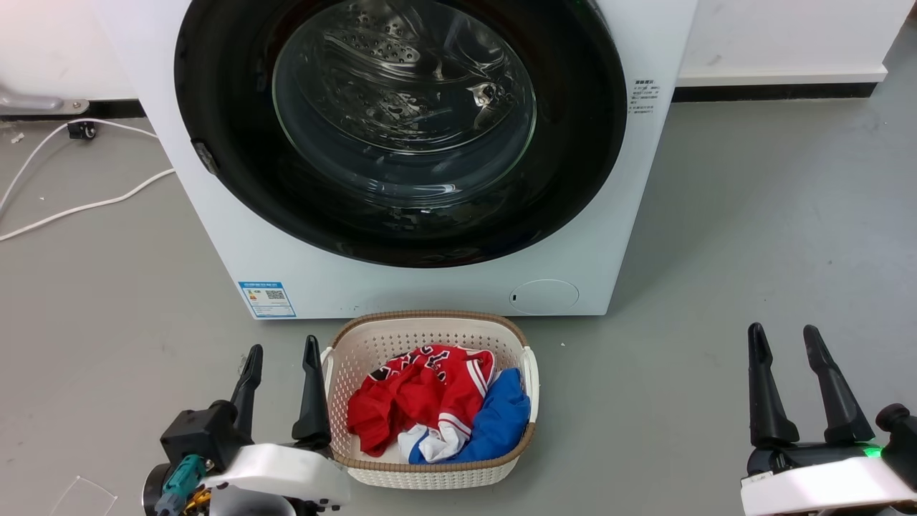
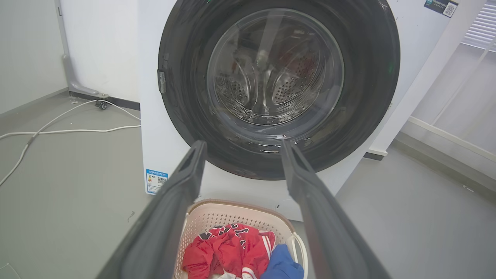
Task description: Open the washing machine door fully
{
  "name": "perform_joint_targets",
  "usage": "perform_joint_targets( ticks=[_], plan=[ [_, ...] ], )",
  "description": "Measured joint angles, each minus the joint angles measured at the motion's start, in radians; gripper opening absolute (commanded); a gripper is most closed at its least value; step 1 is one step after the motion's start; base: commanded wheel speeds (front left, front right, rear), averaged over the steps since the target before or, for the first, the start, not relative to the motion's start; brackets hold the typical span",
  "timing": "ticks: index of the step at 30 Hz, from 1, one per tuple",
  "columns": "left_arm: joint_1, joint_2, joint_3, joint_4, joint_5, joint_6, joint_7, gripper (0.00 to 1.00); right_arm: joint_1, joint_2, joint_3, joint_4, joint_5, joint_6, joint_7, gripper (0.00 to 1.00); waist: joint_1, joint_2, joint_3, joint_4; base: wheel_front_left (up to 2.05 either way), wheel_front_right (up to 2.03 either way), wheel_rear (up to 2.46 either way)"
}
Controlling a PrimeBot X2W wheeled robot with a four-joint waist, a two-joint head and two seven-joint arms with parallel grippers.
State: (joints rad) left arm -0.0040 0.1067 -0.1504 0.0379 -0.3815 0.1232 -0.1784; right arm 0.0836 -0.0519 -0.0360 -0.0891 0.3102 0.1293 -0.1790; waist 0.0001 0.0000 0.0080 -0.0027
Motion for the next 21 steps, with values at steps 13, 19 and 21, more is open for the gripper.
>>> perform_joint_targets(
  ticks=[13,19,21],
  plan=[
    [0.016,-0.015,-0.003,-0.001,0.120,-0.008,-0.028,1.00,0.016,0.000,-0.001,-0.015,-0.093,0.000,-0.028,1.00,0.0000,0.0000,0.003,-0.001,0.00,0.00,0.00],
    [0.020,-0.021,-0.003,-0.002,0.169,-0.014,-0.041,1.00,0.021,0.000,-0.003,-0.022,-0.126,0.000,-0.041,1.00,0.0000,0.0000,0.005,-0.001,0.00,0.00,0.00],
    [0.021,-0.022,-0.003,-0.002,0.185,-0.017,-0.045,1.00,0.021,0.000,-0.003,-0.026,-0.134,0.000,-0.042,1.00,0.0000,0.0000,0.005,-0.001,0.00,0.00,0.00]
  ],
)
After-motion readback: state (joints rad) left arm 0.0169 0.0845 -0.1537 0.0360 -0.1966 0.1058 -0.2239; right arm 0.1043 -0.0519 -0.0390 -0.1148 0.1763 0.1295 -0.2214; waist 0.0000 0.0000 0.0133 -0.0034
